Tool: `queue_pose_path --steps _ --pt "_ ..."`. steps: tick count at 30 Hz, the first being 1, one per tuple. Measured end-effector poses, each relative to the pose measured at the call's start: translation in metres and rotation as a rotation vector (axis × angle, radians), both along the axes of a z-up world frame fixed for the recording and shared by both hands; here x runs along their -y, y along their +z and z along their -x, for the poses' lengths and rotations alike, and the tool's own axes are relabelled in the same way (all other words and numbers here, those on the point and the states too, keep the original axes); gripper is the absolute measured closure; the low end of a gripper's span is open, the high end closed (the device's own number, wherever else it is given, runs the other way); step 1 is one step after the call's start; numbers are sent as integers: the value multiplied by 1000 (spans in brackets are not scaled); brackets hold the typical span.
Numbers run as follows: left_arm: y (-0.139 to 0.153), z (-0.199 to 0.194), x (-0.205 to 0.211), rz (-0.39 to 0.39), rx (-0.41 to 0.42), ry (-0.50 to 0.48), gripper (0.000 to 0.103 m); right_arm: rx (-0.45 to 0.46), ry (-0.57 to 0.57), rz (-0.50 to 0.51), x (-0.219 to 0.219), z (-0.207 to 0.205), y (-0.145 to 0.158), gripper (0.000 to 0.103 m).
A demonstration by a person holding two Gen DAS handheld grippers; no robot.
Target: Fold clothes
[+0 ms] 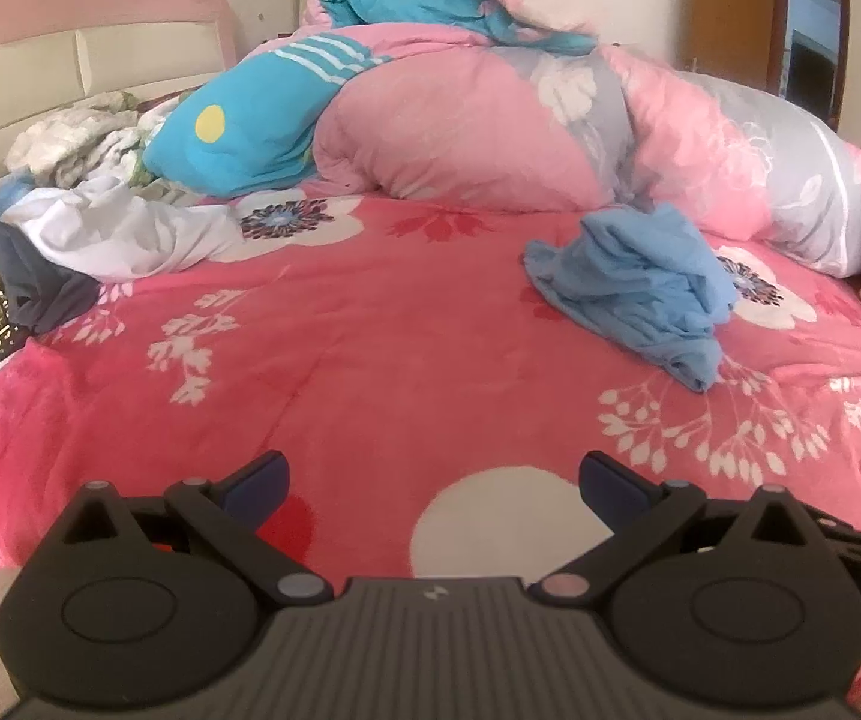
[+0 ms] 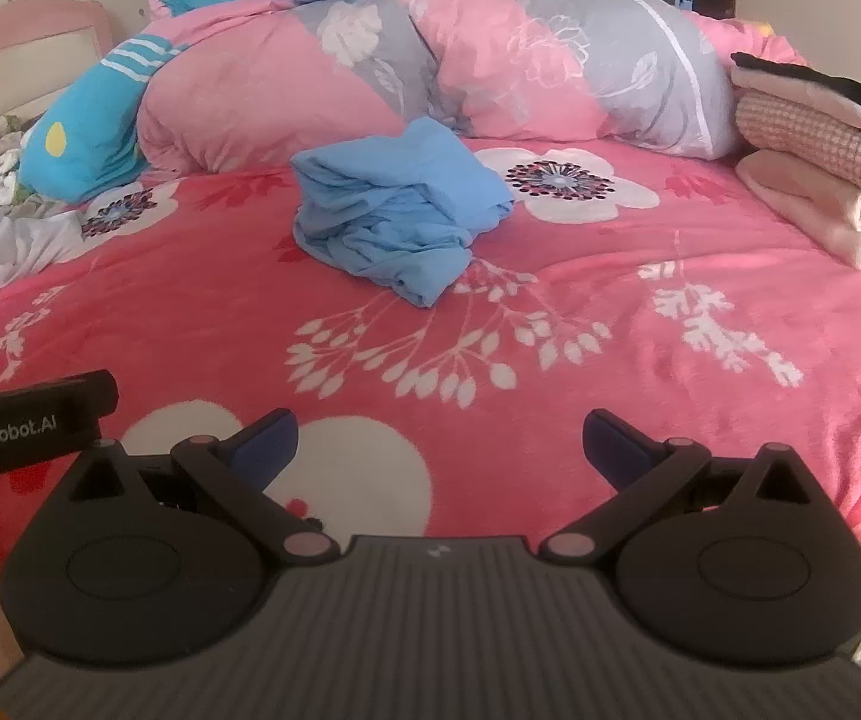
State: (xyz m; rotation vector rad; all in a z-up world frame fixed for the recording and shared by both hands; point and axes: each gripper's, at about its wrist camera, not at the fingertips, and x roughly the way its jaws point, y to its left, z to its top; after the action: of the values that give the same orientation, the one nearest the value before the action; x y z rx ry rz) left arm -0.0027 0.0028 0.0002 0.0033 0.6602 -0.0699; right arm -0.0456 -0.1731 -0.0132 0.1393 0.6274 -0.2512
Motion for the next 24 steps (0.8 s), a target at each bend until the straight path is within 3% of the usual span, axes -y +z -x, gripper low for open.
queue_pose_path --steps 24 --pt "-1 1 -7 5 -14 6 0 -9 2 -9 -5 1 1 1"
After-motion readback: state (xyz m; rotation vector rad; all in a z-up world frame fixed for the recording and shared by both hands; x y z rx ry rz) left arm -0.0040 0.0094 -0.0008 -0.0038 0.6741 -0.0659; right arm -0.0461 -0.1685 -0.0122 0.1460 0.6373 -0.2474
